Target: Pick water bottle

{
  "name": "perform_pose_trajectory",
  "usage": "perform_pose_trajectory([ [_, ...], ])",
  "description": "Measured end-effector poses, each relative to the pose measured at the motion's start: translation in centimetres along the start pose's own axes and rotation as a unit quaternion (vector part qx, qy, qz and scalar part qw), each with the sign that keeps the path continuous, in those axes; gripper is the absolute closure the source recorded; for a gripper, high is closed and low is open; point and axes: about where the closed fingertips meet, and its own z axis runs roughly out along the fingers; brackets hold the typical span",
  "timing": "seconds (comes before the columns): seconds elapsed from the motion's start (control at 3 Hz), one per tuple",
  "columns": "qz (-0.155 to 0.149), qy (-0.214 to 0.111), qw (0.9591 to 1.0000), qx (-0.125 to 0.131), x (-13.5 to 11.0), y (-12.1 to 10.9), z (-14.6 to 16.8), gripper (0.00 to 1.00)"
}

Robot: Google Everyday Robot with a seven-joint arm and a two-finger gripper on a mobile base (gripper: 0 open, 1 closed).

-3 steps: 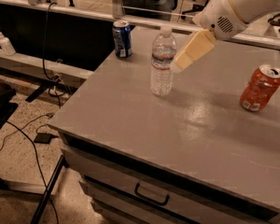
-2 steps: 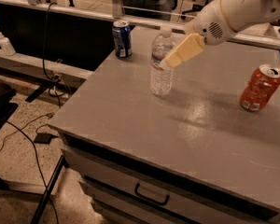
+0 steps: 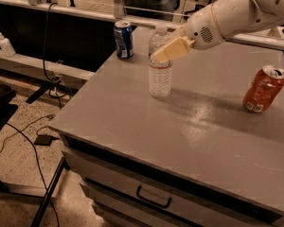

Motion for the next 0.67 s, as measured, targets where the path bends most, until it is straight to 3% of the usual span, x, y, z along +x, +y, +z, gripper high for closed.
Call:
perform_pose_trajectory([
  [0.33,-0.006,-0.023,0.9993,-0.03,-0.9,0.7,0.1,0.8],
  [0.67,-0.019,-0.056,0.9977,-0.034,-2.3,1.0,-2.9,1.0],
])
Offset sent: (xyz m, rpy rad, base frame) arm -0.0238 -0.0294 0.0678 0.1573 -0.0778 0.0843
